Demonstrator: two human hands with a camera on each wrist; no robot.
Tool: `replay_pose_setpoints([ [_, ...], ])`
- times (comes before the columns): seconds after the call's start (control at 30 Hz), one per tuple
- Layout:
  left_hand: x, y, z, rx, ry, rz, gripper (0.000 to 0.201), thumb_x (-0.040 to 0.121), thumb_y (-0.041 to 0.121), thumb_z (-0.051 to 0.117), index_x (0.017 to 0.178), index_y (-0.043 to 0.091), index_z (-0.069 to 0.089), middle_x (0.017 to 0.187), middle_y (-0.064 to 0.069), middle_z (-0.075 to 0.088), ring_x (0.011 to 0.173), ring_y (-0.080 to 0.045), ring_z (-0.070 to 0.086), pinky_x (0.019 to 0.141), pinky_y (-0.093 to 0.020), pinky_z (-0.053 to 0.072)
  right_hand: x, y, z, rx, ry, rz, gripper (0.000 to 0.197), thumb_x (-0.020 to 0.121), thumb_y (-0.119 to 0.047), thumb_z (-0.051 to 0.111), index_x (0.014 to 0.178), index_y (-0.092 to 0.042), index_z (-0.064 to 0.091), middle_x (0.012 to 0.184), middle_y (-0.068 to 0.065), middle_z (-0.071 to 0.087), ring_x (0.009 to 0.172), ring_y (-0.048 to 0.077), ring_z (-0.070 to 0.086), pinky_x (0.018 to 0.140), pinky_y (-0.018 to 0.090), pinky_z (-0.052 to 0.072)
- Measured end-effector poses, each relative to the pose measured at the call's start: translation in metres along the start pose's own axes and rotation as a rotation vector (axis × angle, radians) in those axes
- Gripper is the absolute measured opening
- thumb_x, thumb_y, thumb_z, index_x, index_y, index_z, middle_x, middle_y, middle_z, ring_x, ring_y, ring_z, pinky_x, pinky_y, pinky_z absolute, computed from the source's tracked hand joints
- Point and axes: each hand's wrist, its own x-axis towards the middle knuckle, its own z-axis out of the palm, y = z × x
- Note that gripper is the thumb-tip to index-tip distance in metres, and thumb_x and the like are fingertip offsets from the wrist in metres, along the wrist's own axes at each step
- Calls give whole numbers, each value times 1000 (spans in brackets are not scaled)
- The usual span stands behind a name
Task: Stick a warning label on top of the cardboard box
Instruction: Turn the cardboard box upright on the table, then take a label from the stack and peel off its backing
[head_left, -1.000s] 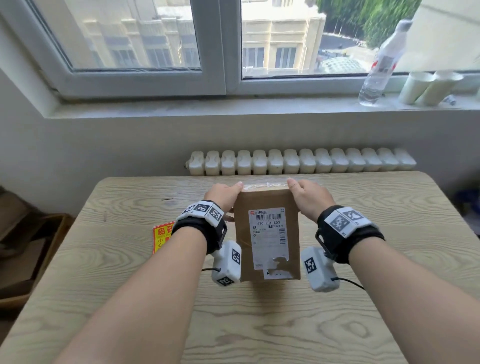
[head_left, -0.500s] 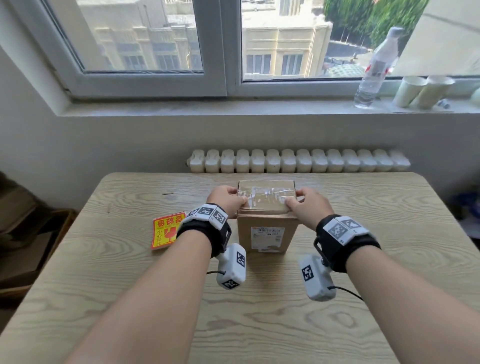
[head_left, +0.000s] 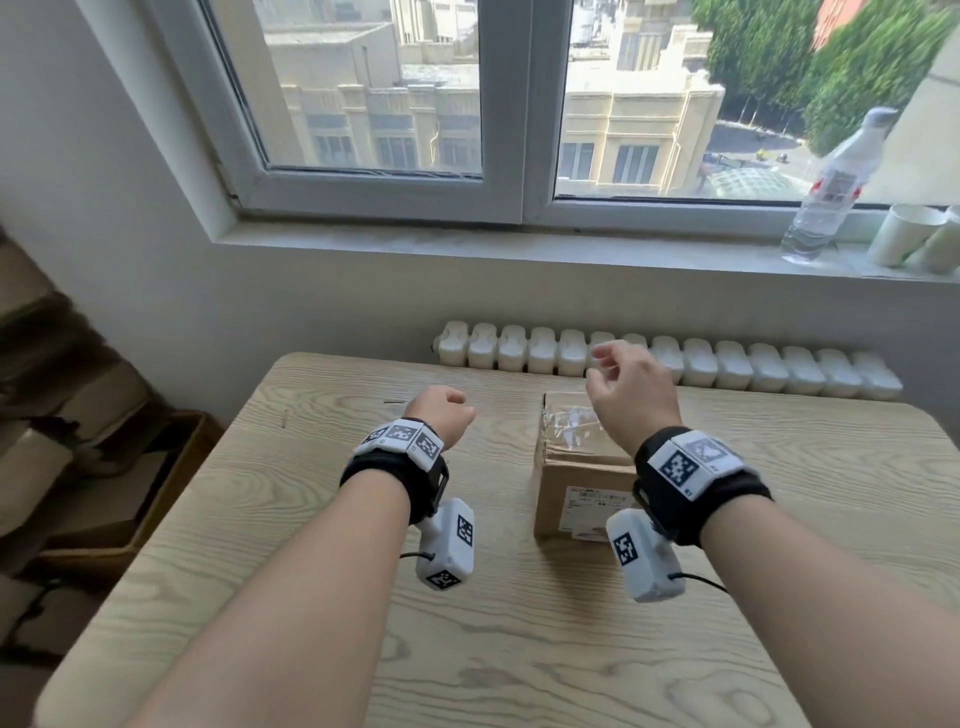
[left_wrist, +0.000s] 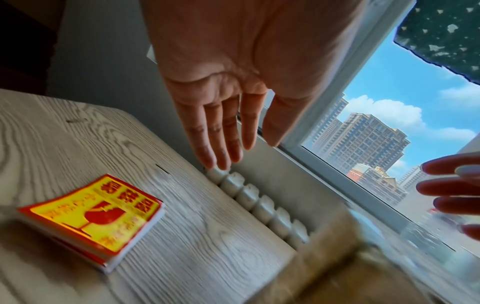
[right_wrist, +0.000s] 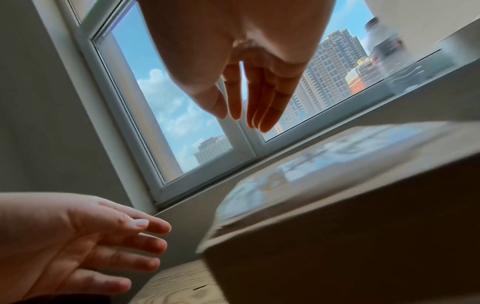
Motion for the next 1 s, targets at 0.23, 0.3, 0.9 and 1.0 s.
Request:
replay_pose_setpoints([
  [0.23, 38, -65, -72, -64, 94, -79, 39, 82, 20, 57, 120, 12, 66, 122, -11, 68, 116, -30, 63, 100, -44, 50, 17, -60, 90, 23, -235, 18, 29, 89, -21, 50, 114, -15, 62, 103, 0, 70, 90, 15, 63, 86, 33, 54],
  [0.3, 47, -86, -84, -84, 95, -123, 34, 84, 18, 57, 116, 13, 68, 120, -12, 69, 113, -30, 64, 100, -43, 51, 18, -63, 121, -7, -308, 67, 29, 88, -24, 51, 114, -17, 63, 101, 0, 71, 92, 17, 65, 85, 33, 54],
  [0.9, 113, -181, -55, 84, -71, -249, 29, 74, 15, 77, 100, 21, 65, 112, -7, 73, 104, -24, 69, 93, -36, 53, -5, -32, 280, -120, -649, 492, 37, 56, -35, 81, 80, -23, 56, 84, 7, 74, 79, 27, 71, 77, 42, 59],
  [1.0, 115, -184, -53, 59, -60, -251, 33, 70, 17, 80, 87, 28, 54, 110, -5, 73, 103, -25, 69, 92, -38, 54, -5, -29, 279, -77, -612, 535, 36, 56, -25, 83, 73, -26, 51, 82, 6, 73, 78, 28, 71, 76, 44, 59],
])
